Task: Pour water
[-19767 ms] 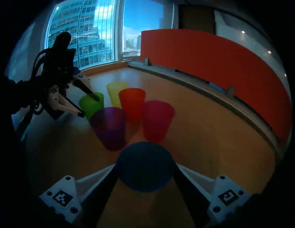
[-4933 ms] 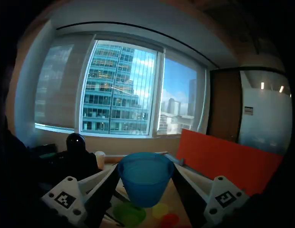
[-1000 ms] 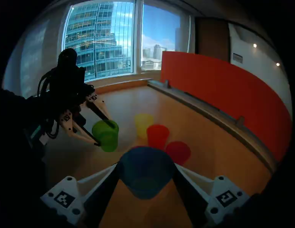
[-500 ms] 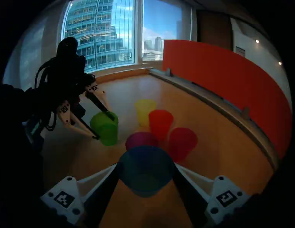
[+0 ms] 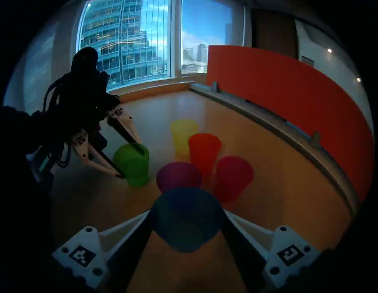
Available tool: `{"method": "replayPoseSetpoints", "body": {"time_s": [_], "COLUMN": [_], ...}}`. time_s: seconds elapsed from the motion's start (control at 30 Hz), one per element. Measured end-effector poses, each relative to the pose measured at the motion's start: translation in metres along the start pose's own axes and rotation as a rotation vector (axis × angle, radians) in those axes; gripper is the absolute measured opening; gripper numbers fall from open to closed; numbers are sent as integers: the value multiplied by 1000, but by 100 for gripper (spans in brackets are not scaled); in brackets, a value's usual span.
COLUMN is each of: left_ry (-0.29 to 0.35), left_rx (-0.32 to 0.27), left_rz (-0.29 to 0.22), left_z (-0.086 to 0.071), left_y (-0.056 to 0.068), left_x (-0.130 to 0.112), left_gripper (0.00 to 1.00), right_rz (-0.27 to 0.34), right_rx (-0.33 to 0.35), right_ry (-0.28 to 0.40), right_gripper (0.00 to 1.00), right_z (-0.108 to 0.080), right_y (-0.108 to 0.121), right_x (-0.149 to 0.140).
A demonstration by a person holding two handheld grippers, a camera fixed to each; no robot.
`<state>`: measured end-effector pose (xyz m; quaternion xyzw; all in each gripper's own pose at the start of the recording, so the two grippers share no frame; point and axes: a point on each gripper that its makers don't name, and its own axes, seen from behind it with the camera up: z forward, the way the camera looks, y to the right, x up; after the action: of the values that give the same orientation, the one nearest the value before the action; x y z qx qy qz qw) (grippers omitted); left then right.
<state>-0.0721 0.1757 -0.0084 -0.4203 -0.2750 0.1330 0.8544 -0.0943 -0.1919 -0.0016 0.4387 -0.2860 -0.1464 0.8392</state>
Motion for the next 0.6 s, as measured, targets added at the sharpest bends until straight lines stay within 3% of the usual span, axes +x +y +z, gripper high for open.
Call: {"method": "replayPoseSetpoints", "body": {"time_s": [0.6], "left_ry": [15], "left_rx": [-6], "left_rz": [-26], "left_z": [-1], "left_y": [0], "left_x": [-6], "left_gripper": [87], "right_rz": [4], "right_rx": [2], "right_ry": [-17], "right_gripper": [94], "right_z": [7], "right_y": [-4], "right_x": [-10]}}
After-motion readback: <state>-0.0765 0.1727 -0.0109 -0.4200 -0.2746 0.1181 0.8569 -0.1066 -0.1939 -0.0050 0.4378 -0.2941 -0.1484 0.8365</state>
